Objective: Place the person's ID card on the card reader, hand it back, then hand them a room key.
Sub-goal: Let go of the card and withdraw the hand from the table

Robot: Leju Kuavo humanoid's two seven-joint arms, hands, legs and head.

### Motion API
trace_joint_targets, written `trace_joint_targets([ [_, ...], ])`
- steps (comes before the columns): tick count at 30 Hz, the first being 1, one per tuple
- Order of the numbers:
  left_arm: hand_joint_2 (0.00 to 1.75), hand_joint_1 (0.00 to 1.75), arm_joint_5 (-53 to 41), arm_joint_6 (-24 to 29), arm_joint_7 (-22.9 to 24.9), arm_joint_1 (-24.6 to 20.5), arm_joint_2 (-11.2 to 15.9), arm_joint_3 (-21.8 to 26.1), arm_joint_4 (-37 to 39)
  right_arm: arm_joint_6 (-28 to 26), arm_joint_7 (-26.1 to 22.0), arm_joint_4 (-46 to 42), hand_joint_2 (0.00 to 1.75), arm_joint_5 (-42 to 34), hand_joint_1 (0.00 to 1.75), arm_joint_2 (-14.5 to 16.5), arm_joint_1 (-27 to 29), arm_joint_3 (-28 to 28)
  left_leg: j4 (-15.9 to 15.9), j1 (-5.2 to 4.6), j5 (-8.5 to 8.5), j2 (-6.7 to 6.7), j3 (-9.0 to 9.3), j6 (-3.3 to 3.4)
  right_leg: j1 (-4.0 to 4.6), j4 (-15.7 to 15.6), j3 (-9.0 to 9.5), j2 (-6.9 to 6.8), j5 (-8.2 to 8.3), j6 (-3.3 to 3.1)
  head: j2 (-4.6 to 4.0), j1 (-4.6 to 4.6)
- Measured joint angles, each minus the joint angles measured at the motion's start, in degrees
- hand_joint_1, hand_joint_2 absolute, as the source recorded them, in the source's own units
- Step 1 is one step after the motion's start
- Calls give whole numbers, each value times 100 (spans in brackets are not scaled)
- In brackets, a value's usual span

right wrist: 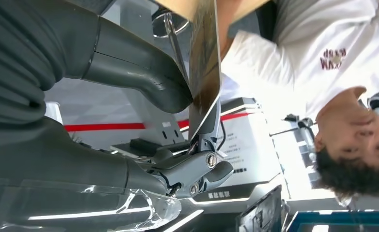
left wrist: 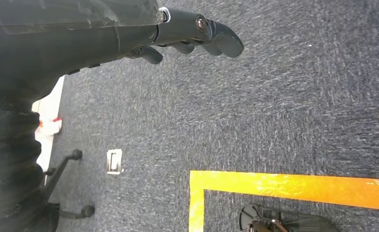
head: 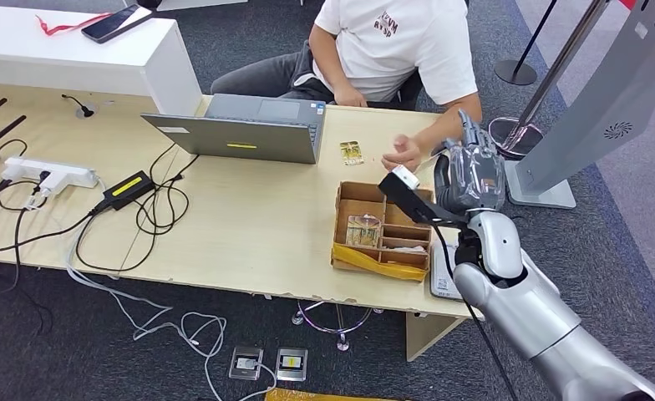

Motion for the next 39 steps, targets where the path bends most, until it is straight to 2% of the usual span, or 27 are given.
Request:
trace_joint_targets([
  [11, 175, 0, -100, -19, 147, -130, 17, -241, 0, 388, 56, 163, 175, -119, 175, -86, -654, -56, 0, 0, 0, 0, -9, 0, 0, 1, -6, -1, 0, 0, 0, -1],
  [19, 175, 0, -196, -57, 244, -225, 30, -418, 0, 647, 44, 1329, 175, -25, 175, 89, -1353, 241, 0, 0, 1, -6, -14, 1, 0, 2, -7, -9, 0, 0, 0, 0],
  [28, 175, 0, -212, -75, 292, -231, 48, -460, 0, 618, 18, 1977, 175, 17, 173, 210, -1535, 427, 0, 1, 1, -6, -14, 1, 0, 2, -8, -8, 0, -1, 0, -1],
  [29, 175, 0, -212, -76, 293, -232, 49, -463, 0, 617, 16, 2032, 175, 21, 137, 221, -1551, 442, 0, 1, 1, -6, -14, 1, 0, 2, -9, -8, 0, -1, 0, -1],
  [32, 175, 0, -210, -85, 295, -233, 51, -470, 0, 626, 3, 2194, 175, 37, 8, 257, -1582, 498, 0, 1, 1, -6, -14, 1, 0, 2, -8, -9, 0, -1, 0, 0],
  [33, 175, 0, -209, -90, 296, -232, 52, -471, 0, 630, -4, 2249, 175, 44, 0, 269, -1586, 521, 0, 0, 1, -6, -14, 1, 0, 2, -8, -9, 0, -1, 0, 0],
  [39, 175, 0, -186, -110, 296, -230, 62, -472, 0, 507, -29, 2447, 175, 78, 0, 307, -1591, 655, 1, 0, 1, -5, -12, 1, 0, 2, -8, -7, 0, -1, 0, -1],
])
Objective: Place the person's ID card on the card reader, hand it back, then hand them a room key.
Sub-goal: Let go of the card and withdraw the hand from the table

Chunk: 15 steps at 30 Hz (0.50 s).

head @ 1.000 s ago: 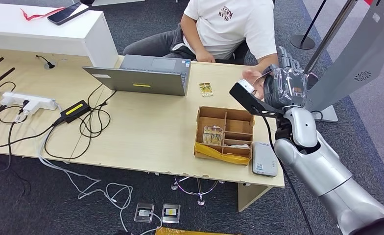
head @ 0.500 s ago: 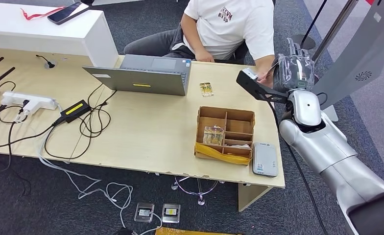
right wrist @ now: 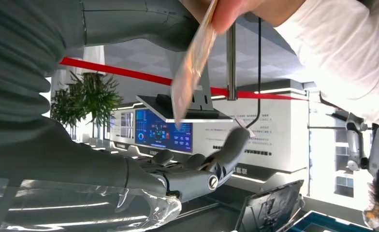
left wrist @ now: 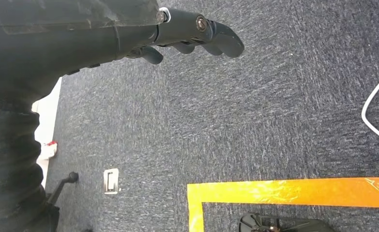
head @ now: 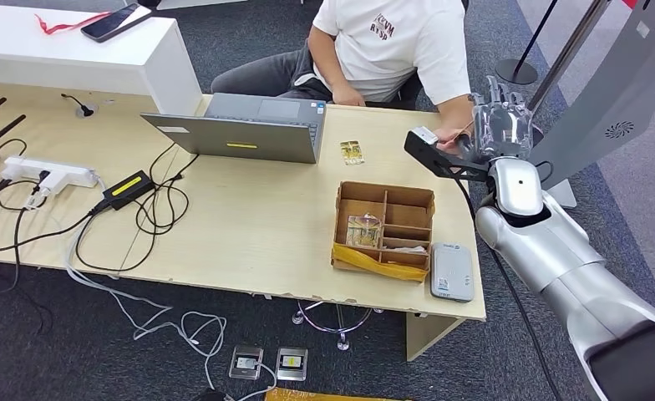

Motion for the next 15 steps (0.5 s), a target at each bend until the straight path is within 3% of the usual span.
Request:
trace_joint_targets([
  [6, 175, 0, 11, 4, 0, 3, 16, 0, 0, -155, 21, 94, 175, 10, 0, -2, -8, 106, 0, 0, 0, 0, 0, 0, 0, 0, -3, 1, 0, 0, 0, 0],
  [9, 175, 0, 65, 39, -28, 9, 19, 0, 0, -715, 213, 55, 175, 175, 0, -110, 18, 121, 4, -1, 0, 1, 7, 0, 0, -4, -7, 3, 0, 0, 0, -1],
  [12, 175, 0, 177, 104, -119, 53, 16, 0, 0, -1615, 658, -461, 175, 653, 0, -534, 263, -13, 6, 3, -3, -7, 22, 1, 5, -14, 13, -6, -1, 0, 0, 1],
  [15, 175, 0, 277, 131, -176, 142, 15, 0, 0, -2083, 984, -1235, 175, 1197, 0, -1028, 774, -369, 5, 7, -16, 4, 29, -1, 8, -22, 24, 4, -1, 0, 0, 1],
])
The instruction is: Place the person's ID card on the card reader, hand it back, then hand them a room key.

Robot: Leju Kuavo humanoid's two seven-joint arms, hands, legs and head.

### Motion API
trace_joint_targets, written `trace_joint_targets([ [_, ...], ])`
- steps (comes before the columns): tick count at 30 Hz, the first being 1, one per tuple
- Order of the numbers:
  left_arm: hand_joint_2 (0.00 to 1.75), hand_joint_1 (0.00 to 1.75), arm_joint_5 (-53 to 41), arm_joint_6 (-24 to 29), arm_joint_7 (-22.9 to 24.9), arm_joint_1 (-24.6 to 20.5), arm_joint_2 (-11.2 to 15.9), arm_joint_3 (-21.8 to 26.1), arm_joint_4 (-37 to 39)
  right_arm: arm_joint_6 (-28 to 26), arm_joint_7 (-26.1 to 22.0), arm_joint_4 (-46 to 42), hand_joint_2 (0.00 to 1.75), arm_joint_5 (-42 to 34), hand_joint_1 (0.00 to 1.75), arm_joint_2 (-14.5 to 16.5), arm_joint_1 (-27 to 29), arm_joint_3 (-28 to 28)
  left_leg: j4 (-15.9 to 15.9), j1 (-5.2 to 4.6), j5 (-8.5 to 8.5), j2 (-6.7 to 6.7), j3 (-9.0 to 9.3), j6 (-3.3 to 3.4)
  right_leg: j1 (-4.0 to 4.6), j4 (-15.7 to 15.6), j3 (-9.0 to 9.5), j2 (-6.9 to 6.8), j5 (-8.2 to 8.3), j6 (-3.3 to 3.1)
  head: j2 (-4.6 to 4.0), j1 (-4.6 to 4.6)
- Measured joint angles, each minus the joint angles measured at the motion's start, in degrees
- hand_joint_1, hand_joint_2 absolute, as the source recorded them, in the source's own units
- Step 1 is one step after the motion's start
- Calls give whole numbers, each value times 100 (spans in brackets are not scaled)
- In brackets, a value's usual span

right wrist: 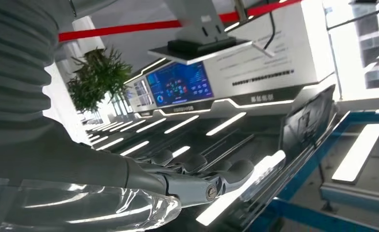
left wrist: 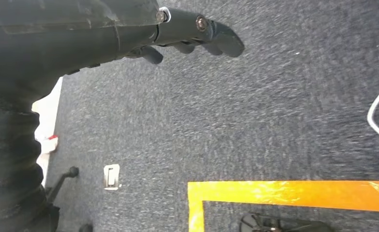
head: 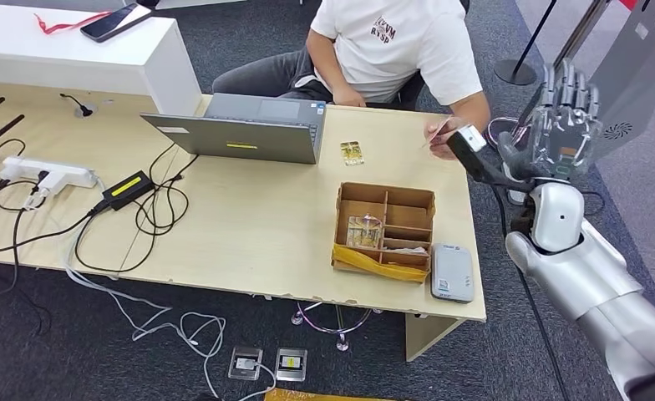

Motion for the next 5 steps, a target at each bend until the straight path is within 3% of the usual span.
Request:
trace_joint_targets([
  [5, 175, 0, 164, 3, -8, 56, -4, 0, 0, -143, -157, -1119, 175, 656, 0, -494, 1138, -1071, 0, 1, -10, 10, 10, 5, 1, -9, 8, 8, 0, 1, 0, -1],
])
